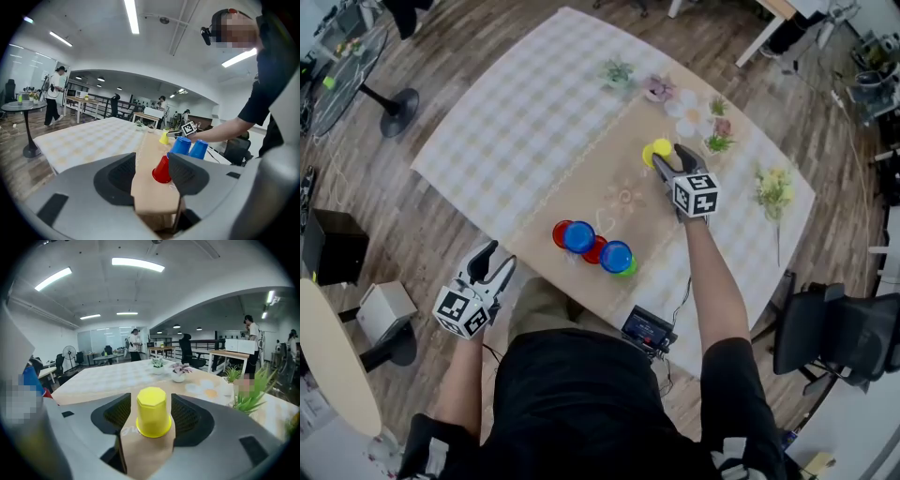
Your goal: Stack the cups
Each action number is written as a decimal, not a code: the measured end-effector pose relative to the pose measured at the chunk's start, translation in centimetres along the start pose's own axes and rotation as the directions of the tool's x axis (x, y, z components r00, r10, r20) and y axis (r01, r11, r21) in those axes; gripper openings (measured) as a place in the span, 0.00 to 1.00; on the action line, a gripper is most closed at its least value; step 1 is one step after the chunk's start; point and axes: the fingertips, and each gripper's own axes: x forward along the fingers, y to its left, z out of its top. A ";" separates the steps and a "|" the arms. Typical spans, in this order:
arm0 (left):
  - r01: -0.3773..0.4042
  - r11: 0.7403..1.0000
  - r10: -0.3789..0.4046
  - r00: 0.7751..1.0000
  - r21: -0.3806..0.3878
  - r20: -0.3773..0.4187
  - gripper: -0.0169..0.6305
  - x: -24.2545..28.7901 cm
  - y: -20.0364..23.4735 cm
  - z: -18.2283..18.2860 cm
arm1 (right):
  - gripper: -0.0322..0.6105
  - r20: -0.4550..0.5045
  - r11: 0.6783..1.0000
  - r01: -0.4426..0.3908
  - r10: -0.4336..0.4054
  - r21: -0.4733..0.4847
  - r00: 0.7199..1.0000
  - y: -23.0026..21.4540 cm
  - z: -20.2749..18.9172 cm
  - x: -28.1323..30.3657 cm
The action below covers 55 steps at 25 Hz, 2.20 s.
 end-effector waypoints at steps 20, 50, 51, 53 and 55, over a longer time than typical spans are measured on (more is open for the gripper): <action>0.073 0.997 -0.074 0.993 0.021 0.092 0.37 2.7 -1.3 4.0 | 0.39 0.211 0.988 -0.108 0.129 -0.109 0.969 7.7 9.9 -11.0; 0.115 0.993 -0.113 0.979 0.001 0.171 0.36 2.9 -1.7 4.3 | 0.39 0.009 0.920 -0.351 0.358 -0.176 0.934 26.8 6.0 -16.6; 0.114 0.993 -0.112 0.979 0.000 0.172 0.36 2.9 -1.7 4.3 | 0.39 0.009 0.920 -0.350 0.356 -0.175 0.934 26.8 6.0 -16.6; 0.115 0.993 -0.113 0.978 -0.001 0.175 0.36 2.8 -1.7 4.5 | 0.39 0.010 0.923 -0.343 0.350 -0.174 0.937 26.8 6.1 -16.7; 0.118 0.993 -0.116 0.978 -0.001 0.175 0.36 2.8 -1.8 4.5 | 0.40 0.011 0.924 -0.338 0.345 -0.181 0.938 26.8 6.2 -16.7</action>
